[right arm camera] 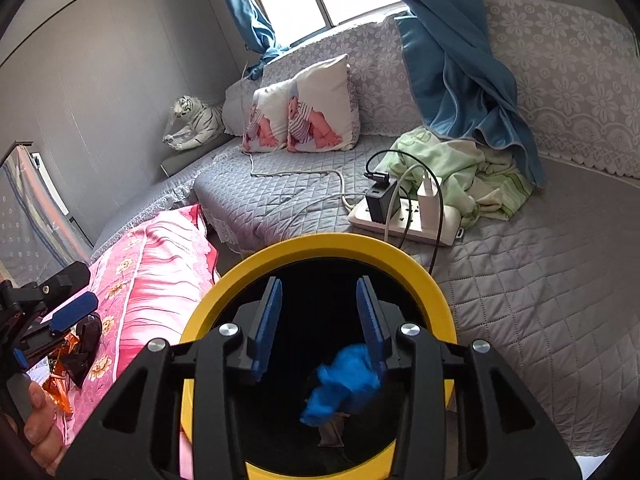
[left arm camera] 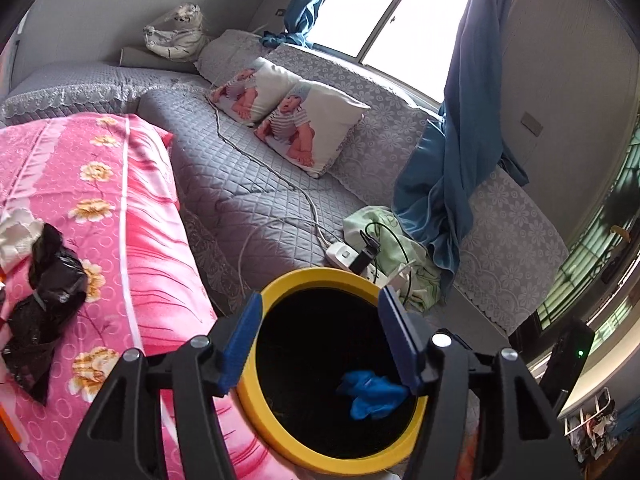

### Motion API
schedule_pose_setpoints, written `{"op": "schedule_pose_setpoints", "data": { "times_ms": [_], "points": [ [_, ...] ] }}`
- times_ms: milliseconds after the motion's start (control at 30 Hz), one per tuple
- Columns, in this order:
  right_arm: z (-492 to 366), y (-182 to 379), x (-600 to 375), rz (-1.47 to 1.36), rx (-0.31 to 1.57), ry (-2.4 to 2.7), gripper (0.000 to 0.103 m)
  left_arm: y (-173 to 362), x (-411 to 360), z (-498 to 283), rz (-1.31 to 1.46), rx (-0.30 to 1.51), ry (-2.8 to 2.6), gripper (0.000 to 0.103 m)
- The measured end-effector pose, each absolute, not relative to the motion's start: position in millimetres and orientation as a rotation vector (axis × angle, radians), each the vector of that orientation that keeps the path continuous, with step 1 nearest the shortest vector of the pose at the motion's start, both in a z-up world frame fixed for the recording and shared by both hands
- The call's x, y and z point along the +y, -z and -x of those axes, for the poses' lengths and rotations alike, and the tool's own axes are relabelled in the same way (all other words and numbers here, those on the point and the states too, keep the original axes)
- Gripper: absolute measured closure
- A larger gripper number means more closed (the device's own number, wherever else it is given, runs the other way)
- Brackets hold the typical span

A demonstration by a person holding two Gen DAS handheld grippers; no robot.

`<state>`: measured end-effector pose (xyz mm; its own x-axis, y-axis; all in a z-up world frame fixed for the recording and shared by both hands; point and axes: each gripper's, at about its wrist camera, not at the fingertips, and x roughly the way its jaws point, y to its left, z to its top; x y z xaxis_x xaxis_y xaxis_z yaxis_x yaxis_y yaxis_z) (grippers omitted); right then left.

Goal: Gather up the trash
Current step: 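Grasp the black plastic bag with the left tool while the right tool grasps another black bag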

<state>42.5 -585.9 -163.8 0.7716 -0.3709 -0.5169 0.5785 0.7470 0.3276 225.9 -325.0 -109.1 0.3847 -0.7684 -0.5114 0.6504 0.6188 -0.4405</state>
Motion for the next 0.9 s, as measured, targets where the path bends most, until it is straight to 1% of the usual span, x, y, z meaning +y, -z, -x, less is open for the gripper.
{"op": "schedule_pose_setpoints", "data": {
  "times_ms": [233, 400, 467, 533, 600, 667, 700, 767, 900],
  "points": [
    [-42, 141, -561, -0.445, 0.394, 0.466, 0.066, 68, -264, -208, 0.188, 0.633, 0.802, 0.046],
    [-48, 127, -521, -0.374, 0.368, 0.347, 0.066, 48, -207, -191, 0.158, 0.574, 0.669, 0.046],
    [-53, 122, -502, -0.341, 0.361, 0.290, 0.064, 42, -180, -186, 0.155, 0.560, 0.623, 0.046],
    [-59, 118, -480, -0.306, 0.355, 0.233, 0.058, 38, -152, -181, 0.149, 0.543, 0.573, 0.042],
    [-65, 116, -457, -0.271, 0.357, 0.174, 0.057, 36, -123, -175, 0.129, 0.523, 0.517, 0.032],
    [-70, 115, -436, -0.241, 0.361, 0.113, 0.054, 37, -93, -169, 0.118, 0.498, 0.443, 0.029],
    [-73, 115, -425, -0.226, 0.365, 0.089, 0.051, 37, -79, -166, 0.116, 0.491, 0.409, 0.024],
    [-78, 116, -405, -0.197, 0.370, 0.034, 0.048, 41, -52, -162, 0.112, 0.494, 0.363, 0.016],
    [-89, 119, -371, -0.160, 0.388, -0.054, 0.043, 60, -6, -155, 0.112, 0.522, 0.266, 0.013]
  ]
}}
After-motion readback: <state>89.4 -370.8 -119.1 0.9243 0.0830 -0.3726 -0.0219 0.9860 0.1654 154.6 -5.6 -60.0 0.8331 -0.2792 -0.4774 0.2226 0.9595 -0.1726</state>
